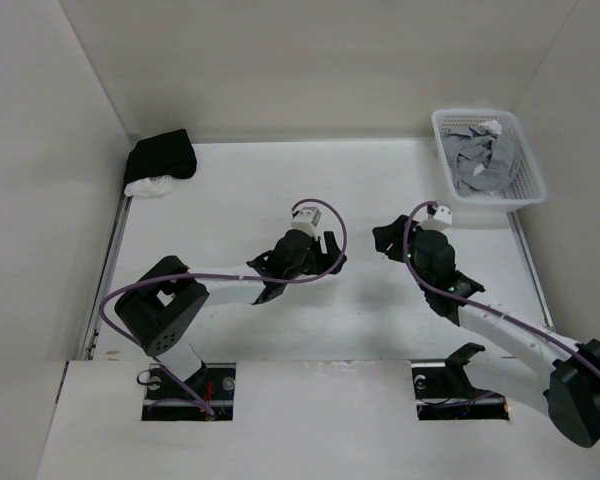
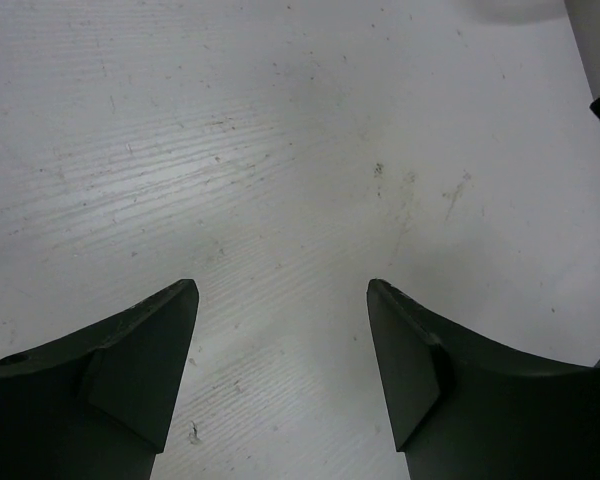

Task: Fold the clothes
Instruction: Grab the tank top from the pile

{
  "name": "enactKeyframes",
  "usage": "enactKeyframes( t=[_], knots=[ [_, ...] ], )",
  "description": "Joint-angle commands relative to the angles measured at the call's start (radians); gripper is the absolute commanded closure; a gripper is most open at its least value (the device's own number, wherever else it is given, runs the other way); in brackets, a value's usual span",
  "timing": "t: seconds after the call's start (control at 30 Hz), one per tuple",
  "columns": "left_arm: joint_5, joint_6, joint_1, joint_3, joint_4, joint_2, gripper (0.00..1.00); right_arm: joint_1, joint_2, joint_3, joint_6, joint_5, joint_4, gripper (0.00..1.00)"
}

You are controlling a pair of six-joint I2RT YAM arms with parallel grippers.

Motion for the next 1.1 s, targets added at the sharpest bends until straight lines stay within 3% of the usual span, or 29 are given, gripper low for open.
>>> enactKeyframes(
  t=[0.0, 0.1, 0.17, 0.23, 0.33, 0.43, 0.5, 0.63, 0.7, 0.9, 1.07],
  knots=[
    [0.005, 0.017, -0.004, -0.013, 0.055, -0.037, 0.32, 0.006, -0.020, 0.048, 0.018, 0.029, -0.028, 0.49],
    [-0.008, 0.026, -0.012, -0.016, 0.065, -0.036, 0.32, -0.009, -0.009, 0.069, 0.019, 0.021, -0.035, 0.62],
    [-0.013, 0.026, -0.008, -0.021, 0.072, -0.036, 0.33, -0.034, 0.020, 0.116, 0.000, 0.016, -0.051, 0.84],
    [-0.014, 0.027, -0.007, -0.027, 0.078, -0.040, 0.35, -0.103, 0.070, 0.207, -0.036, 0.019, -0.113, 0.99],
    [-0.027, 0.038, -0.018, -0.045, 0.122, -0.048, 0.40, -0.216, 0.136, 0.322, -0.053, 0.027, -0.172, 1.00],
    [-0.031, 0.060, -0.022, -0.068, 0.159, -0.063, 0.60, -0.455, 0.329, 0.536, -0.063, 0.020, -0.195, 0.97],
    [-0.031, 0.055, -0.018, -0.074, 0.162, -0.068, 0.63, -0.535, 0.434, 0.631, -0.065, 0.032, -0.201, 0.91],
    [-0.019, 0.041, -0.018, -0.080, 0.184, -0.065, 0.63, -0.667, 0.679, 0.868, -0.070, 0.042, -0.242, 0.69],
    [-0.016, 0.032, -0.019, -0.085, 0.187, -0.066, 0.57, -0.739, 0.893, 1.111, -0.126, 0.029, -0.319, 0.54],
    [-0.018, 0.017, 0.024, -0.105, 0.204, -0.073, 0.50, -0.836, 1.182, 1.452, -0.163, 0.036, -0.454, 0.40],
    [0.004, -0.011, 0.054, -0.110, 0.224, -0.056, 0.48, -0.870, 1.308, 1.554, -0.159, 0.027, -0.494, 0.38]
  ],
)
